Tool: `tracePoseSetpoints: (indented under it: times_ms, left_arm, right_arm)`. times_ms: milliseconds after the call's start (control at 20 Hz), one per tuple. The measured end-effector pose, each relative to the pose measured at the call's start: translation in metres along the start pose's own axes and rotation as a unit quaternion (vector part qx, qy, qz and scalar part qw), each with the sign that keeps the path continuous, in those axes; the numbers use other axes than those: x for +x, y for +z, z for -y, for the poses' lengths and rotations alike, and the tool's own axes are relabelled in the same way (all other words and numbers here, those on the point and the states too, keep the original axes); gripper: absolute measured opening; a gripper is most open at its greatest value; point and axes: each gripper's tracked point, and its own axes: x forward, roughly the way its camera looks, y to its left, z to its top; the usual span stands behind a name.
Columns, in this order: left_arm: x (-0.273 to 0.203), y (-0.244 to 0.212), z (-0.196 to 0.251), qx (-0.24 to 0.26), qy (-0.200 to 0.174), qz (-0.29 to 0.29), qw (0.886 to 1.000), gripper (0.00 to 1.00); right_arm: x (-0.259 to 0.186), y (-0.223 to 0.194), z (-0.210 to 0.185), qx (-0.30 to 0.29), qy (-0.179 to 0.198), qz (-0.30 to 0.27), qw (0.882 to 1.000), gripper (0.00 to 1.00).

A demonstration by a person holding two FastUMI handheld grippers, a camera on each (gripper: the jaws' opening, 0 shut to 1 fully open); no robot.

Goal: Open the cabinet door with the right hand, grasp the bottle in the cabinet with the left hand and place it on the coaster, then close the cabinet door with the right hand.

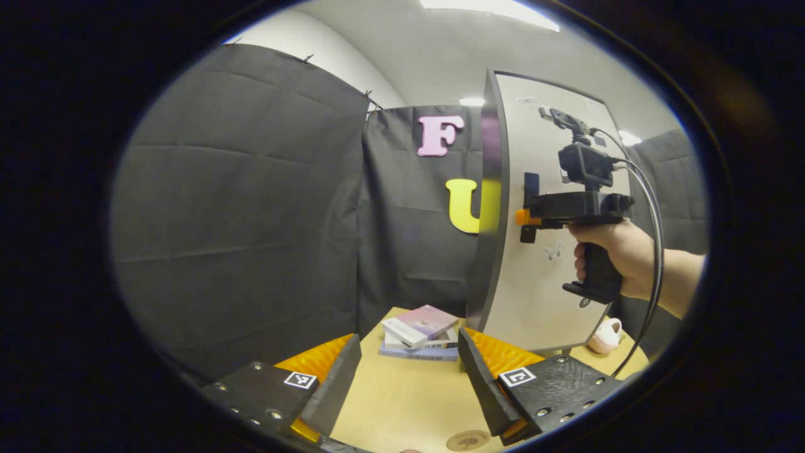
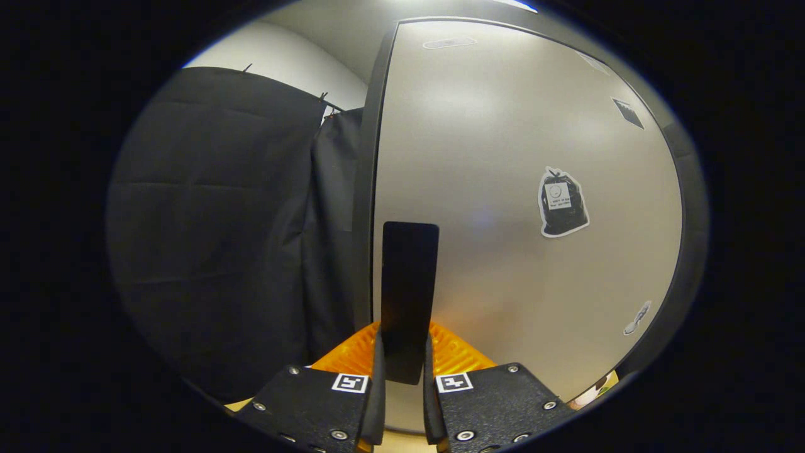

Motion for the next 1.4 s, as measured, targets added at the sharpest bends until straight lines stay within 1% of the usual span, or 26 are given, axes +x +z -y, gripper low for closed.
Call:
tracePoseSetpoints:
  times_ms: [100, 300, 450, 550, 600, 650, 700, 750, 800, 850, 900, 1000, 1050, 1100, 1300, 1400]
  left_arm:
    - [0.000, -0.001, 0.000, 0.002, -0.006, 0.001, 1.000, 0.89]
    - [0.003, 0.002, -0.015, 0.002, -0.023, 0.008, 1.000, 0.89]
    - [0.006, 0.000, -0.016, 0.001, -0.043, 0.009, 0.999, 0.89]
    - [0.014, -0.004, -0.018, -0.006, -0.051, 0.006, 0.999, 0.89]
    - [0.018, -0.010, -0.020, -0.007, -0.050, 0.003, 0.999, 0.89]
    - [0.020, -0.013, -0.020, -0.007, -0.045, -0.001, 0.999, 0.95]
    - [0.020, -0.015, -0.021, -0.008, -0.035, -0.009, 0.999, 0.95]
    - [0.017, -0.012, -0.018, -0.014, -0.034, -0.009, 0.999, 0.83]
    - [0.011, -0.004, -0.012, -0.017, -0.033, -0.001, 0.999, 0.95]
    - [0.005, 0.003, -0.009, -0.012, -0.028, 0.006, 1.000, 0.89]
    - [-0.004, 0.009, -0.004, -0.004, -0.025, 0.013, 1.000, 0.95]
    - [-0.022, 0.020, 0.010, 0.014, -0.014, 0.025, 0.999, 0.95]
    - [-0.031, 0.021, 0.020, 0.017, -0.013, 0.028, 0.999, 0.82]
    - [-0.037, 0.023, 0.029, 0.018, -0.013, 0.030, 0.999, 0.89]
    - [-0.062, 0.026, 0.054, 0.041, -0.001, 0.037, 0.998, 0.89]
    - [-0.074, 0.028, 0.069, 0.043, 0.001, 0.041, 0.998, 0.89]
  right_arm:
    - [-0.003, -0.001, -0.001, 0.006, 0.008, -0.007, 1.000, 0.20]
    - [-0.018, 0.000, -0.005, 0.003, 0.033, -0.011, 0.999, 0.18]
    - [-0.047, 0.006, -0.016, -0.002, 0.055, -0.017, 0.998, 0.17]
    - [-0.071, 0.006, -0.015, -0.005, 0.067, -0.018, 0.998, 0.18]
    - [-0.081, 0.006, -0.011, -0.006, 0.073, -0.018, 0.997, 0.17]
    - [-0.090, 0.005, -0.007, -0.005, 0.081, -0.019, 0.997, 0.18]
    - [-0.099, 0.004, -0.003, -0.004, 0.089, -0.019, 0.996, 0.18]
    - [-0.108, 0.003, 0.001, -0.003, 0.096, -0.019, 0.995, 0.18]
    - [-0.117, 0.003, 0.007, -0.004, 0.105, -0.020, 0.994, 0.18]
    - [-0.115, 0.000, 0.008, -0.003, 0.114, -0.021, 0.993, 0.18]
    - [-0.117, -0.001, 0.007, -0.002, 0.123, -0.021, 0.992, 0.18]
    - [-0.132, 0.000, 0.010, -0.002, 0.148, -0.021, 0.989, 0.18]
    - [-0.138, 0.000, 0.013, -0.002, 0.160, -0.023, 0.987, 0.18]
    - [-0.142, -0.002, 0.014, -0.002, 0.170, -0.025, 0.985, 0.18]
    - [-0.162, -0.003, 0.028, 0.000, 0.208, -0.027, 0.978, 0.18]
    - [-0.171, -0.003, 0.039, 0.001, 0.225, -0.029, 0.974, 0.17]
